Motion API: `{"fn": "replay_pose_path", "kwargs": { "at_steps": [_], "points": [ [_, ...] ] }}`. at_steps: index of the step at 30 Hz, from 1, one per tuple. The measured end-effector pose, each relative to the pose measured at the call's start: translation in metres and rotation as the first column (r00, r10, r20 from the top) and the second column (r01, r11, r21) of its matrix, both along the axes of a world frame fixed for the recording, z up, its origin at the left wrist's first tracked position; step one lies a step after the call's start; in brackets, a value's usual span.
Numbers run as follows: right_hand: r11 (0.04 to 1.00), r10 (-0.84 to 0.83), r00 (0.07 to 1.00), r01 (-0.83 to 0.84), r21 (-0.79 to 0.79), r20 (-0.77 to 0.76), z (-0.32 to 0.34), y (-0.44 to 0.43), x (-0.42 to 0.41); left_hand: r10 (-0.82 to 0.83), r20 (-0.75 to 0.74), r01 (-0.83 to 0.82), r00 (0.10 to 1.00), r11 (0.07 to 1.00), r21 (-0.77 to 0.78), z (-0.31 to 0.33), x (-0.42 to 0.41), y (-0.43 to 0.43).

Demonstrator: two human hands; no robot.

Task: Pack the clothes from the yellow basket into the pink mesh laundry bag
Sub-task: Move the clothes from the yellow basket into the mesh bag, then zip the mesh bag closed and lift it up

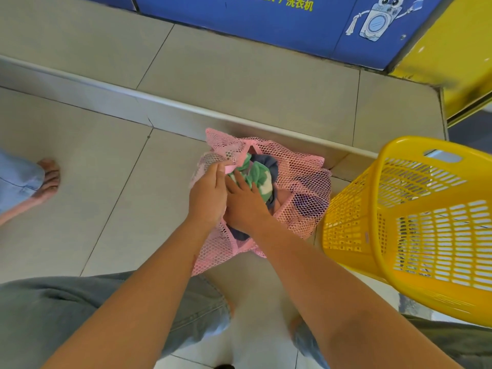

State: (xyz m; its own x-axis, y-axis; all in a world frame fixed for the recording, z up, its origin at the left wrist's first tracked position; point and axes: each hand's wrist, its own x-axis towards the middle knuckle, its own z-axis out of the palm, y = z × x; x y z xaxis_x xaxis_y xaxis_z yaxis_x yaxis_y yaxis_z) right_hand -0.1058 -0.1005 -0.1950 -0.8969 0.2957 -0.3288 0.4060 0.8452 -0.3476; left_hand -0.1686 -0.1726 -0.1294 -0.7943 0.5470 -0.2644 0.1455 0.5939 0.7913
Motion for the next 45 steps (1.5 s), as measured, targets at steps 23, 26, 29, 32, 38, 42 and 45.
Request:
{"fn": "replay_pose_path", "kwargs": {
  "at_steps": [23,26,29,32,38,42,45],
  "points": [
    [0.403,-0.915,0.404,0.912,0.072,0.005,-0.026,0.085,0.078,-0.108,0.025,0.109,0.994,0.994,-0.021,-0.04,-0.001,-0.007],
    [0.399,-0.898,0.408,0.913,0.084,-0.167,-0.013,0.086,0.077,-0.104,0.006,0.104,0.995,0.993,-0.049,-0.037,0.001,-0.005],
    [0.307,-0.91,0.239,0.938,-0.161,-0.338,0.011,0.085,0.069,-0.046,-0.032,0.044,0.998,0.997,-0.065,-0.03,0.003,-0.003],
    [0.051,-0.98,-0.083,0.771,-0.635,-0.179,0.035,0.087,0.065,0.038,-0.112,-0.043,0.993,0.998,-0.051,-0.018,0.003,0.001],
    [0.2,-0.976,0.218,0.879,-0.433,-0.007,0.057,0.082,0.068,0.111,-0.158,-0.092,0.981,0.988,0.121,0.01,0.001,0.012],
    [0.561,-0.823,0.567,0.821,-0.107,0.039,0.061,0.076,0.073,0.056,-0.198,-0.023,0.979,0.985,0.169,0.016,0.008,0.01],
    [0.557,-0.826,0.527,0.819,-0.139,-0.201,0.071,0.074,0.074,0.025,-0.238,0.02,0.971,0.983,0.185,0.019,0.017,0.005]
  ]
}}
